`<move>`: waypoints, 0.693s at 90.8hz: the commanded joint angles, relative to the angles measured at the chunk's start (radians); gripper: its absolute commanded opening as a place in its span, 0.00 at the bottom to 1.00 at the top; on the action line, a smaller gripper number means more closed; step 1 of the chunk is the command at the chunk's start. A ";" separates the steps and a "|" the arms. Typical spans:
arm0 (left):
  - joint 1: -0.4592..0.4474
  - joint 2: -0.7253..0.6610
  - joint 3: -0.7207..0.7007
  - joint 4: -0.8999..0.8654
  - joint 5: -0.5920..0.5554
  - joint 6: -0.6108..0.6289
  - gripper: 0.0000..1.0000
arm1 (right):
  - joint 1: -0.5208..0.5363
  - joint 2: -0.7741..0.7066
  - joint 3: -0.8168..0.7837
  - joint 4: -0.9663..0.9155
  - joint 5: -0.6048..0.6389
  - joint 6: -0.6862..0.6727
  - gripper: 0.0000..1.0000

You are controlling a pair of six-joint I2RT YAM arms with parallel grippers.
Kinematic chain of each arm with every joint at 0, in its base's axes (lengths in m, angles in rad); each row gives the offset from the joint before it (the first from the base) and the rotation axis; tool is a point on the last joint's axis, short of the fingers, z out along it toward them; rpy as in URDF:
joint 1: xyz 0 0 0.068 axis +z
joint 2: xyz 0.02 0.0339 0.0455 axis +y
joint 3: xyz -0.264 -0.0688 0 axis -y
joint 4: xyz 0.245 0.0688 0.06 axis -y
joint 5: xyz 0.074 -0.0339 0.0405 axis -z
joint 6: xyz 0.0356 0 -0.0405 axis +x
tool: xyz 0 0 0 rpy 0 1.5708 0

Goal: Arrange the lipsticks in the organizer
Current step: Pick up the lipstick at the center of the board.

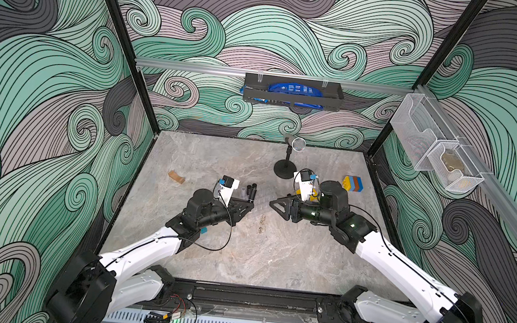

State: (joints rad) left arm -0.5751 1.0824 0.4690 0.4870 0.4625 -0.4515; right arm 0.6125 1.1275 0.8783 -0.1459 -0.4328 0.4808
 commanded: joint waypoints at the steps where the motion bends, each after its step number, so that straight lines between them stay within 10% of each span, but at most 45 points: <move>1: -0.024 0.001 0.004 0.132 0.078 0.026 0.08 | 0.018 0.034 0.061 -0.043 -0.030 -0.023 0.57; 63: -0.094 0.053 0.017 0.220 0.172 0.009 0.05 | 0.011 0.123 0.076 0.088 -0.200 0.111 0.43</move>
State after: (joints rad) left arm -0.6613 1.1370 0.4686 0.6811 0.6136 -0.4427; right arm 0.6308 1.2449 0.9508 -0.1139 -0.5697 0.5442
